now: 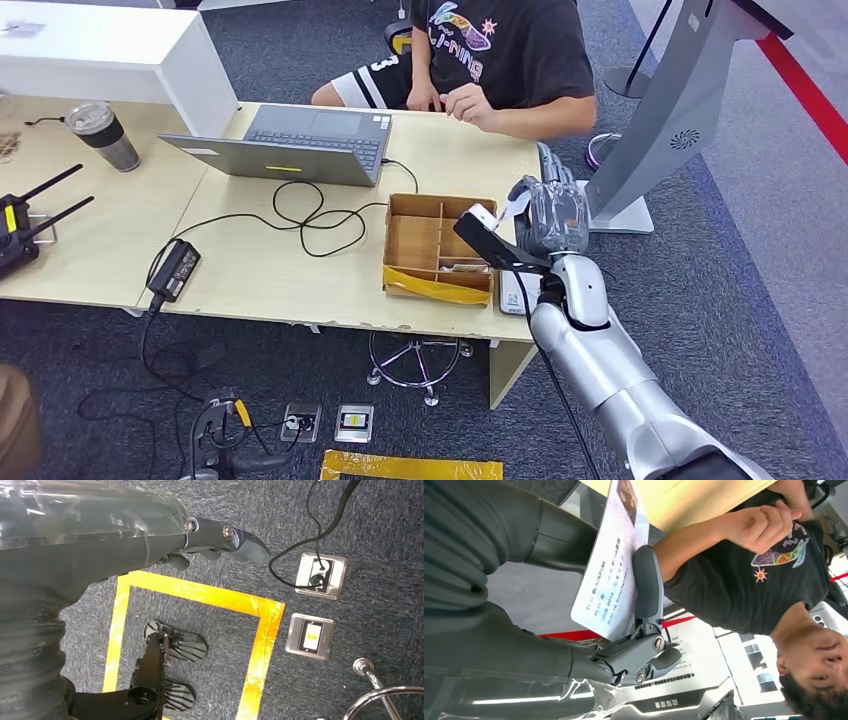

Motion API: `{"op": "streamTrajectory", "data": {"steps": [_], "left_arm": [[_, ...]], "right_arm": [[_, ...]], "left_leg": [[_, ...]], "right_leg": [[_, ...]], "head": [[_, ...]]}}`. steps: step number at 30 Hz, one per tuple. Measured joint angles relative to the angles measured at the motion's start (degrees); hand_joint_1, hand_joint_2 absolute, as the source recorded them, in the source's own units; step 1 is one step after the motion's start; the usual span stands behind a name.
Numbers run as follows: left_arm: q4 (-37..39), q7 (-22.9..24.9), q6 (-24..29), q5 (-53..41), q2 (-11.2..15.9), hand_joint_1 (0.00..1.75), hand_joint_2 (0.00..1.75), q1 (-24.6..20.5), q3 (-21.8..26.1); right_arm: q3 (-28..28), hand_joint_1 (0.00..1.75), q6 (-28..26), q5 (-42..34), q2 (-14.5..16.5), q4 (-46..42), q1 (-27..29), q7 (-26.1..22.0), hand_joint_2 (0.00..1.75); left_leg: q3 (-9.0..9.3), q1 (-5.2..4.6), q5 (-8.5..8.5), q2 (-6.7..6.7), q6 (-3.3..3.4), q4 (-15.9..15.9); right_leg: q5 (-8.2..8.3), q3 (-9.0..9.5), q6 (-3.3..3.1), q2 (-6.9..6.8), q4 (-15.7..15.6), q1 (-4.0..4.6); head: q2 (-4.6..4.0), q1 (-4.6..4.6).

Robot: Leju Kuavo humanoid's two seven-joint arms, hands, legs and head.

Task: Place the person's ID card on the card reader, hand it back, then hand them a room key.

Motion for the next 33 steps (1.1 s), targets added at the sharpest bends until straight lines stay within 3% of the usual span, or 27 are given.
{"op": "streamTrajectory", "data": {"steps": [15, 33], "left_arm": [[-0.02, 0.0, 0.46, 2.3, 0.4, 0.0, 1.75, 0.27, 0.0], [-0.47, 0.0, 1.33, 5.21, 1.37, 0.0, 1.75, 1.65, 0.02]], "right_arm": [[-2.29, 1.75, -0.09, -3.6, -2.22, 2.81, 2.36, 0.8, 1.75], [-7.31, 1.75, 1.86, -11.58, -3.2, 7.47, 7.03, -1.7, 1.75]], "left_leg": [[-0.01, 0.0, -0.01, 0.0, 0.0, 0.0], [-0.09, 0.0, -0.01, 0.01, 0.0, -0.01]], "right_leg": [[0.0, -0.02, 0.0, 0.0, -0.01, -0.01], [0.0, -0.06, 0.0, -0.01, 0.0, 0.0]], "head": [[0.0, -0.01], [0.0, -0.01]]}}
